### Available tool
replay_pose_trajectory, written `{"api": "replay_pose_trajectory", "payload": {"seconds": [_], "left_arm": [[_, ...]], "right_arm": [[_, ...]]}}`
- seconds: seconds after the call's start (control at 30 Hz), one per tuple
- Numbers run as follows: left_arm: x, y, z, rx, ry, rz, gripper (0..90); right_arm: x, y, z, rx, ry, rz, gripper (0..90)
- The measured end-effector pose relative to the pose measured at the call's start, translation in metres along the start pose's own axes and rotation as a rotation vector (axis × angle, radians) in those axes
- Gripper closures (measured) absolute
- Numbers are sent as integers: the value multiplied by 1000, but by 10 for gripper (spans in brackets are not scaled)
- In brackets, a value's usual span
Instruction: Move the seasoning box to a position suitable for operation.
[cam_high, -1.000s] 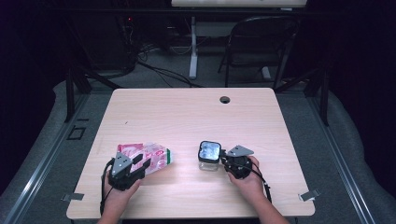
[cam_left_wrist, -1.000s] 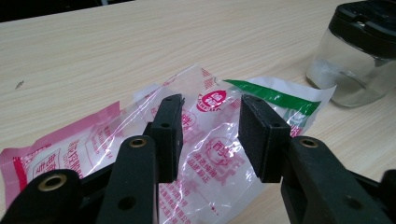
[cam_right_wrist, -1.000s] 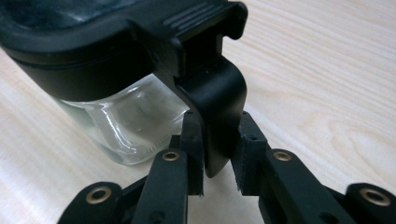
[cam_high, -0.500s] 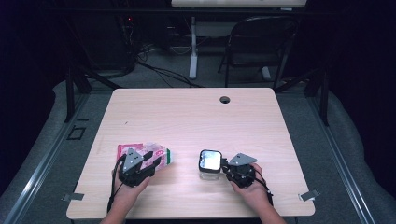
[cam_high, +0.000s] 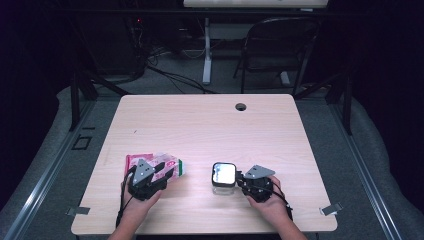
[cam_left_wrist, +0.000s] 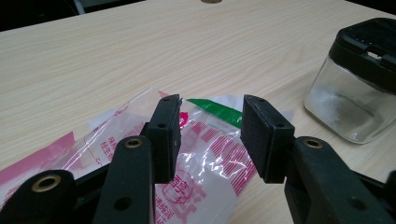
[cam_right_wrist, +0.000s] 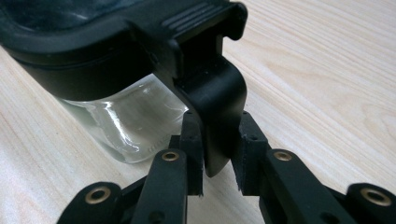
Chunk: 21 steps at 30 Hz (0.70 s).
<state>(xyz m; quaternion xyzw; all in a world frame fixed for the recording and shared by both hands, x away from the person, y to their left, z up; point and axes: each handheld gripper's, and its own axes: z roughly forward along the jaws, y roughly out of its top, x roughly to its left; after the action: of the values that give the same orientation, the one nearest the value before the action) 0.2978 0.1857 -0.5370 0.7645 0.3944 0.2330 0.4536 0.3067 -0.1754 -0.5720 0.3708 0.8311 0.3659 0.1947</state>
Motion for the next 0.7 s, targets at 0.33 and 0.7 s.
{"api": "replay_pose_trajectory", "payload": {"seconds": [0.33, 0.7], "left_arm": [[-4, 0, 0, -10, -29, 1, 579], [-13, 1, 5, 1, -41, 18, 578]], "right_arm": [[2, 2, 2, -4, 27, -24, 764], [0, 0, -3, 3, 71, 7, 681]]}}
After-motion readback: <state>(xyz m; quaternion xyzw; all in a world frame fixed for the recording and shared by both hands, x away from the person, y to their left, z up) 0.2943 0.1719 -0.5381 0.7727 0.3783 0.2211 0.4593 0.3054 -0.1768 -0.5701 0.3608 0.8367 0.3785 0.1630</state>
